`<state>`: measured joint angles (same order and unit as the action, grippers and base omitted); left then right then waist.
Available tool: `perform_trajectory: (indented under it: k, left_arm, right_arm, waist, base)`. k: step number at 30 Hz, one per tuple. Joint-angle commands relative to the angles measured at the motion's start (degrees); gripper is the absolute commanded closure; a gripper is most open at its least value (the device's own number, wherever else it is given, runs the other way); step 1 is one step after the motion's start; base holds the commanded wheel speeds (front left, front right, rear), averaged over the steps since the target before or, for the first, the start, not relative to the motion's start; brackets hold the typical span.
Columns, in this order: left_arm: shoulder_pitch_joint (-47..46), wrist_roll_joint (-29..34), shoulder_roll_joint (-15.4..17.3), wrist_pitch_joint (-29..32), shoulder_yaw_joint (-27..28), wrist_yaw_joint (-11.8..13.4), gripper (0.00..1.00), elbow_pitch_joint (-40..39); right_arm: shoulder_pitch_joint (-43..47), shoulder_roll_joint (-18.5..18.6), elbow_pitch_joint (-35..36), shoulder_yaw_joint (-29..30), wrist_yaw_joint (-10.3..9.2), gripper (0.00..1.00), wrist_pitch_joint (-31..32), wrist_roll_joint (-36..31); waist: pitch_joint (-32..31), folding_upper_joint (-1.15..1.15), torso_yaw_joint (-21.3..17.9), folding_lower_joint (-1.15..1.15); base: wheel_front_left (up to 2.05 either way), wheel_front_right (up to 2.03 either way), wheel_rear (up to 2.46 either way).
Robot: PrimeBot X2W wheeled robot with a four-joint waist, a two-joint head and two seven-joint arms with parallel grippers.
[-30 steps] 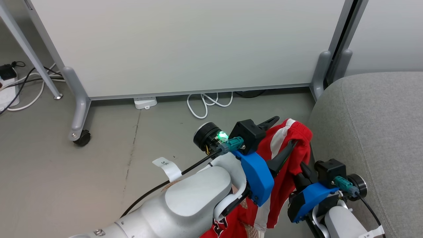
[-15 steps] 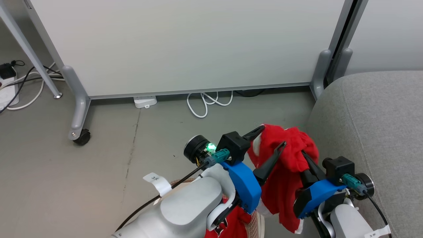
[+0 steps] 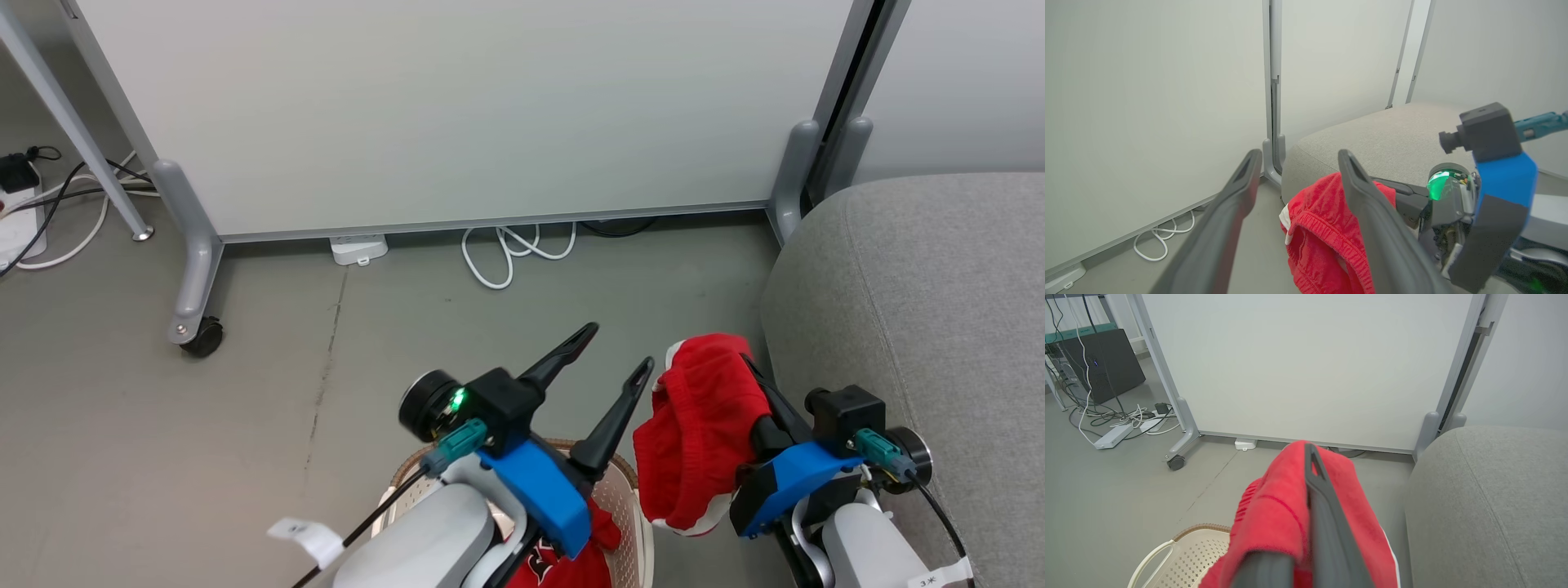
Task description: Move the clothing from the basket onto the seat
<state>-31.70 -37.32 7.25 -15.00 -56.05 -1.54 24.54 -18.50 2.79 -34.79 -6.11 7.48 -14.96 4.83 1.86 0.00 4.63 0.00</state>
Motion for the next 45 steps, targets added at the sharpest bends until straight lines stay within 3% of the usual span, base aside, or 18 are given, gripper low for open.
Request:
perform_trajectory:
  k: [1,11,26,34,45]
  left_arm:
    - [1.72,1.12,0.54,-0.25,1.39,-0.23,0.00,-0.56]
    - [11.24,7.68,2.08,-0.26,11.09,-2.15,0.00,-1.24]
    - [15.20,13.14,-0.65,-0.26,17.76,-5.07,0.00,-0.24]
    - [15.16,14.32,-1.40,-0.27,19.51,-5.71,0.00,0.10]
    - [13.70,15.61,-2.06,-0.27,19.83,-5.98,0.00,0.36]
  right_arm:
    - [0.51,0.19,0.34,0.14,0.03,1.00,-0.35,-0.30]
    - [0.67,0.19,0.56,0.31,0.03,1.00,-0.35,-0.37]
    - [0.58,0.18,1.25,0.42,0.03,1.00,-0.36,-0.26]
    - [-0.05,0.20,3.53,-1.19,0.03,1.00,-0.35,-0.21]
    - [-0.42,0.17,5.01,-1.25,0.03,1.00,-0.35,0.34]
  waist:
    - [0.03,0.00,-0.08,0.00]
    - [0.03,0.00,-0.92,0.00]
    - [0.08,0.00,-3.02,0.00]
    - [0.54,0.00,-7.84,0.00]
    - [2.25,0.00,-17.49,0.00]
  base:
    - [0.00,0.00,0.00]
    - [0.00,0.00,0.00]
    - [0.00,0.00,0.00]
    - [0.00,0.00,0.00]
    - [0.00,0.00,0.00]
